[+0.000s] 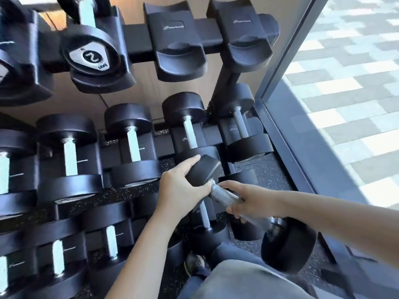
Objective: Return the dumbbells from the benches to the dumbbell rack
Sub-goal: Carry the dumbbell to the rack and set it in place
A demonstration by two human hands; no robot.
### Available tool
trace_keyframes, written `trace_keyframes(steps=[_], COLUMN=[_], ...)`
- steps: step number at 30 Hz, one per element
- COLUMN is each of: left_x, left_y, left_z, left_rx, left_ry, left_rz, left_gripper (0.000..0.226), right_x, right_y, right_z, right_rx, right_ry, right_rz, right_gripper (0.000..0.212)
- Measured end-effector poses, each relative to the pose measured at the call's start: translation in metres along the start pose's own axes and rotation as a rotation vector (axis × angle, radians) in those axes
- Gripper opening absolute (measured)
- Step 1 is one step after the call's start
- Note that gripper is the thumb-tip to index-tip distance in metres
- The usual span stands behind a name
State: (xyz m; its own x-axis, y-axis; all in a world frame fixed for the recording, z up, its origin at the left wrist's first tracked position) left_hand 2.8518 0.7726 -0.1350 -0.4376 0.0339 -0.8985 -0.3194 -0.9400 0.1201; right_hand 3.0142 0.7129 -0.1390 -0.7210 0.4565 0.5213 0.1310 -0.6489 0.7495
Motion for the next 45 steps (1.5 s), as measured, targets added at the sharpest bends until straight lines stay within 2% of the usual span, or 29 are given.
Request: trace_keyframes(steps=[5,9,15,21,24,29,36,39,45], left_x=[-0.025,-0.053,-0.095,-0.122,-0.131,-0.122,-0.092,-0.076,-0.064], left_y=[-0.065,-0.121,-0.197,-0.267,-0.295,-0.306,-0.3,-0.305,-0.319], left_z=[0.01,0.027,0.068,0.105,0.116,0.124,0.126,0.13,0.124], left_rx=[-0.016,-0.036,-0.025,0.068,0.024,-0.087,0.052,0.071,0.063], left_ry=[-0.064,-0.06,-0.09,-0.158,-0.173,-0.229,-0.285,-0.278,-0.408], left_rz=[-0.061,-0.148,-0.283,-0.367,-0.403,-0.513,-0.519,-0.463,-0.456], left_gripper=[0.063,0.064,0.064,0.06,0.058,0.061,0.077,0.083,0.089], right_x=[0.02,0.048,0.095,0.141,0.162,0.184,0.214,0.224,0.234], right_y=[-0.027,-0.043,-0.07,-0.095,-0.11,-0.129,-0.169,-0.189,-0.218], right_z=[0.054,0.106,0.164,0.205,0.225,0.253,0.299,0.313,0.328], right_rx=[-0.014,-0.107,-0.261,-0.334,-0.406,-0.519,-0.571,-0.602,-0.671], right_ry=[-0.107,-0.106,-0.255,-0.466,-0.548,-0.692,-0.796,-0.829,-0.776], right_rz=[0.045,0.135,0.253,0.281,0.3,0.306,0.262,0.254,0.246], right_gripper=[0.05,0.05,0.049,0.05,0.051,0.047,0.056,0.057,0.059])
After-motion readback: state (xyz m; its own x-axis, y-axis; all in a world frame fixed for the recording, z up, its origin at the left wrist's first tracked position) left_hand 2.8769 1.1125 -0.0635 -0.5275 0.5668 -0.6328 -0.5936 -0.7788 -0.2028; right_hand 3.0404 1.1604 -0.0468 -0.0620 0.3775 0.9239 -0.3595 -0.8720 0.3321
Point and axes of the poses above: each hand's wrist, its own y-axis away from the middle knuckle, its own z-axis out of the back of the hand, x = y × z, the point moved 2 cm from there along -y, towards the middle knuckle, and after that the axes turned 1 degree about x, right-handed, at the moved point
